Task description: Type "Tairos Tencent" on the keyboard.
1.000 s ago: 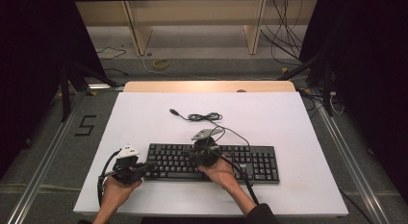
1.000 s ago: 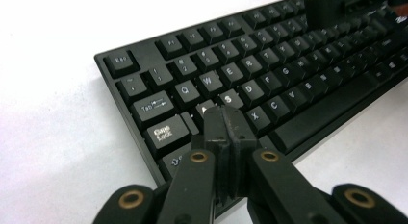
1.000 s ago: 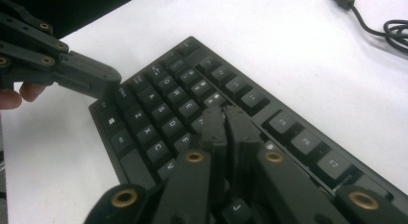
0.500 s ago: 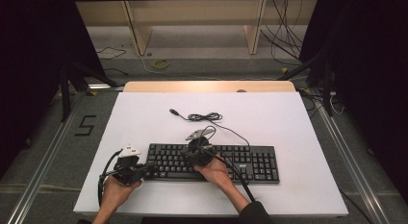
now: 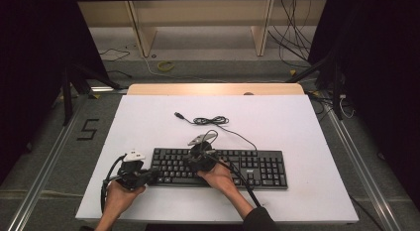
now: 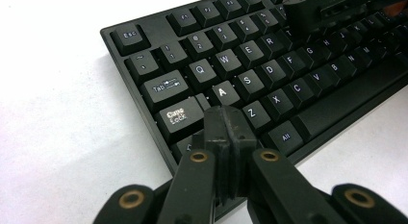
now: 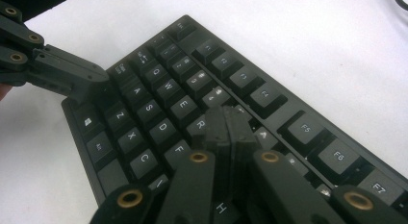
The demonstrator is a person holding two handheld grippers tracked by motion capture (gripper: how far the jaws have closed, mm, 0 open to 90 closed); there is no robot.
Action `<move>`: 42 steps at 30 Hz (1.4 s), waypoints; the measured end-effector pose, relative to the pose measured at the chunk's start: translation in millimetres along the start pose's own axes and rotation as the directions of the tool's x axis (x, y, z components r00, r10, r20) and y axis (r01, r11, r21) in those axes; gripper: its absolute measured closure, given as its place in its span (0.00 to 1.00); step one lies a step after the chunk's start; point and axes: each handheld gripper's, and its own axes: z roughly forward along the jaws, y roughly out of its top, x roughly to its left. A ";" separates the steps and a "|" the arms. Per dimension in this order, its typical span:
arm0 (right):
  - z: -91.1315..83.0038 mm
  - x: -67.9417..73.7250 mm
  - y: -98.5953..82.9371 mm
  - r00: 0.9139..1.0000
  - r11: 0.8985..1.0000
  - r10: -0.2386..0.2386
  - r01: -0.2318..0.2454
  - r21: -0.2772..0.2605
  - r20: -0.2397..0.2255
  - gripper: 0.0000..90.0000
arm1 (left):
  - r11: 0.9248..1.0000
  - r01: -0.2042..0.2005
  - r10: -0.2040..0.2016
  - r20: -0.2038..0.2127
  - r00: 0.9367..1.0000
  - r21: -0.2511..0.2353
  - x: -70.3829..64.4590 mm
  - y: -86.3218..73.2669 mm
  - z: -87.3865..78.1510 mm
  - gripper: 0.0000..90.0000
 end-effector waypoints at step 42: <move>-26.9 0.0 -3.2 0.998 0.996 0.040 -0.043 -0.073 -0.045 0.74 | 0.995 0.050 -0.047 0.037 0.998 -0.082 -1.2 5.7 -6.2 0.75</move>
